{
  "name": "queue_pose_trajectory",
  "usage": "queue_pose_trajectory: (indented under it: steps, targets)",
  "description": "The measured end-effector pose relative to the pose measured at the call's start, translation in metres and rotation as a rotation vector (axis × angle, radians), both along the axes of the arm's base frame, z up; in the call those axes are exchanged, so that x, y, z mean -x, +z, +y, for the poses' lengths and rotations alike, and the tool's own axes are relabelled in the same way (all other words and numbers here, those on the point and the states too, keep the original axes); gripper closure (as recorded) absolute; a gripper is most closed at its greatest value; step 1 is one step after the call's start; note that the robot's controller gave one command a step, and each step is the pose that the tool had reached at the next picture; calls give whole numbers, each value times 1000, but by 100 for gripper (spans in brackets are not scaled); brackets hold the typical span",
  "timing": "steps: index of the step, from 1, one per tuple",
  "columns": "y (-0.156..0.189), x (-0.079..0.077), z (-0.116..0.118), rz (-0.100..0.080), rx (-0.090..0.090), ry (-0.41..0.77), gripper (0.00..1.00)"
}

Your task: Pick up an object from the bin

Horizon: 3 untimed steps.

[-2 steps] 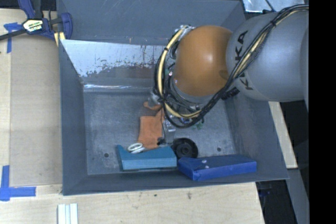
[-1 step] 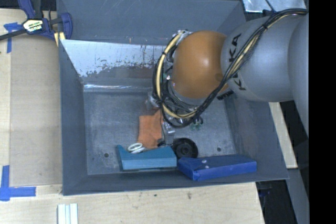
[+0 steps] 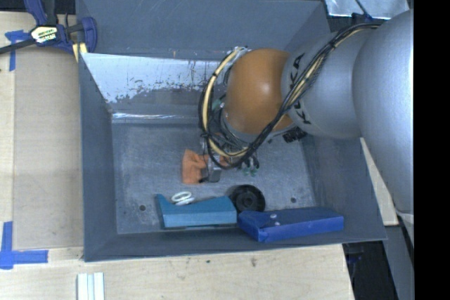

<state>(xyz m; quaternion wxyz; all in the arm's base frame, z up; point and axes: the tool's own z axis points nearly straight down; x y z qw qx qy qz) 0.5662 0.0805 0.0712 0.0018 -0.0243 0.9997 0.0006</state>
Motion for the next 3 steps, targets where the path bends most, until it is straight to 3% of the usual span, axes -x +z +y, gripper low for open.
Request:
queue_pose_trajectory:
  steps: [1, 2, 3]
  targets:
    - [0, 0, 0, 0, 0, 0, 100]
    - [47, 4, 10, 8, 2, 9, 100]
    - [236, -13, -3, -9, 1, 80, 100]
